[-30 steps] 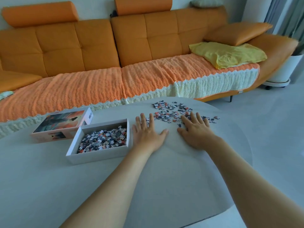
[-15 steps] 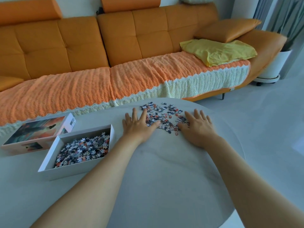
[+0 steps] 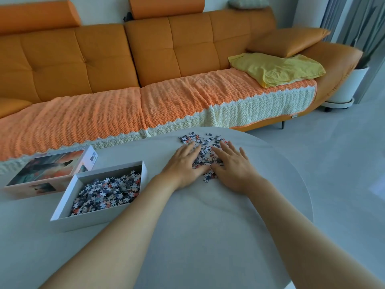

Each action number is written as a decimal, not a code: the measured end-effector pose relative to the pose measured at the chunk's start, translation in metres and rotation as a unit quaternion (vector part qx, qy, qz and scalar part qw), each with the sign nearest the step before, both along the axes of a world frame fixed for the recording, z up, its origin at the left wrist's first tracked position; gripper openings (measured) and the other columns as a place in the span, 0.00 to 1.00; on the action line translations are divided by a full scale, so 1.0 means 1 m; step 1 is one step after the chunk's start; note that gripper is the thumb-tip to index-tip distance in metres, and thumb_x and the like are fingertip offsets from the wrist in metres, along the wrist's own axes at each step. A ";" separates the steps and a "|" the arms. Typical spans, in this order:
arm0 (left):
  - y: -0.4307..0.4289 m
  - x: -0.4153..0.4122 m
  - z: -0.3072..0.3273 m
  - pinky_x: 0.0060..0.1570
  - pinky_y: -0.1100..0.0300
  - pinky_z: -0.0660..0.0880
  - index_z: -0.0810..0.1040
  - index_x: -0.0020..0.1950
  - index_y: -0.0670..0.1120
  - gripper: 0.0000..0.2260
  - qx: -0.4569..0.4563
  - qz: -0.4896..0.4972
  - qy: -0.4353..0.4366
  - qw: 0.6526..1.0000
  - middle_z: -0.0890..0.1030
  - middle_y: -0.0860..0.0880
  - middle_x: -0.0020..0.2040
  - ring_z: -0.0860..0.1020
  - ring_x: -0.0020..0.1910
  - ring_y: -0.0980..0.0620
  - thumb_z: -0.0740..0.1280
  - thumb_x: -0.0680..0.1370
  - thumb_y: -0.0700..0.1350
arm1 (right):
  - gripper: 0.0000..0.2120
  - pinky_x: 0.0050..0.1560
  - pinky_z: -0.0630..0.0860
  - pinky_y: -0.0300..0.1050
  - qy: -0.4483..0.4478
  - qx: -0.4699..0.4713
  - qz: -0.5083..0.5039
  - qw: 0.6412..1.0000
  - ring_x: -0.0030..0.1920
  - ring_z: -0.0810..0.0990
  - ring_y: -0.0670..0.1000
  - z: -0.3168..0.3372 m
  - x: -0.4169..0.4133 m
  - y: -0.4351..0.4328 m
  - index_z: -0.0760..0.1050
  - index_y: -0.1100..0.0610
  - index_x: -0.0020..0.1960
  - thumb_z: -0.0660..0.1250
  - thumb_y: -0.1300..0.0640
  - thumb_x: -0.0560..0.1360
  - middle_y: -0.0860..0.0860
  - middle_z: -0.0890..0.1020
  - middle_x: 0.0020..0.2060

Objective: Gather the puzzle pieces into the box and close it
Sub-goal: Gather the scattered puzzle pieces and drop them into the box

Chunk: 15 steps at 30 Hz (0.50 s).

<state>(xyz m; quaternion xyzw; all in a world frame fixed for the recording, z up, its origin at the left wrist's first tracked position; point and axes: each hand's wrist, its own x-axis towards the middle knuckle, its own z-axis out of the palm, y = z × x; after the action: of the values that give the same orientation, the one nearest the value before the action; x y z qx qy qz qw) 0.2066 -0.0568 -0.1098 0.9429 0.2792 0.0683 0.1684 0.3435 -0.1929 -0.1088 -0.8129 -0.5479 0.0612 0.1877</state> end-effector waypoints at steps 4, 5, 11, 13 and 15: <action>-0.006 -0.006 -0.003 0.76 0.57 0.50 0.55 0.79 0.52 0.31 0.008 -0.051 -0.033 0.998 0.55 0.56 0.79 0.50 0.78 0.56 0.60 0.80 0.59 | 0.28 0.77 0.39 0.51 -0.006 -0.056 0.031 0.998 0.78 0.42 0.48 0.002 -0.006 0.003 0.47 0.45 0.79 0.49 0.43 0.80 0.47 0.46 0.79; -0.009 -0.009 -0.004 0.76 0.58 0.50 0.56 0.79 0.51 0.30 0.006 -0.055 -0.047 0.997 0.56 0.55 0.79 0.51 0.77 0.56 0.61 0.80 0.58 | 0.28 0.77 0.40 0.50 -0.004 -0.053 0.042 0.998 0.78 0.42 0.47 0.003 -0.009 0.004 0.48 0.46 0.79 0.49 0.44 0.81 0.46 0.47 0.79; -0.029 -0.035 -0.007 0.74 0.55 0.57 0.62 0.77 0.46 0.28 0.013 -0.042 -0.091 0.995 0.64 0.50 0.75 0.57 0.75 0.52 0.62 0.80 0.54 | 0.26 0.77 0.48 0.46 0.022 0.004 0.068 0.997 0.77 0.53 0.48 0.004 -0.036 -0.006 0.57 0.52 0.78 0.53 0.51 0.80 0.47 0.58 0.77; -0.041 -0.046 -0.007 0.73 0.56 0.57 0.63 0.75 0.45 0.26 0.021 -0.040 -0.104 0.994 0.66 0.50 0.73 0.58 0.73 0.52 0.62 0.80 0.53 | 0.24 0.74 0.54 0.45 0.038 0.024 0.065 0.997 0.74 0.60 0.50 0.005 -0.048 -0.014 0.61 0.53 0.75 0.54 0.52 0.80 0.48 0.63 0.74; -0.052 -0.059 -0.008 0.72 0.57 0.60 0.65 0.74 0.46 0.24 0.016 -0.043 -0.116 0.992 0.67 0.51 0.71 0.60 0.71 0.53 0.61 0.80 0.52 | 0.22 0.72 0.59 0.45 0.045 0.034 0.065 0.996 0.71 0.65 0.52 0.004 -0.061 -0.023 0.63 0.53 0.73 0.55 0.53 0.80 0.50 0.66 0.71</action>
<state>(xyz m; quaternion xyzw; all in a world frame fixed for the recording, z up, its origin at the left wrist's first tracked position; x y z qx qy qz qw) 0.1473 -0.1090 -0.1176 0.9422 0.2160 0.1746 0.1875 0.2830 -0.2156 -0.1050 -0.7648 -0.5926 0.0913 0.2358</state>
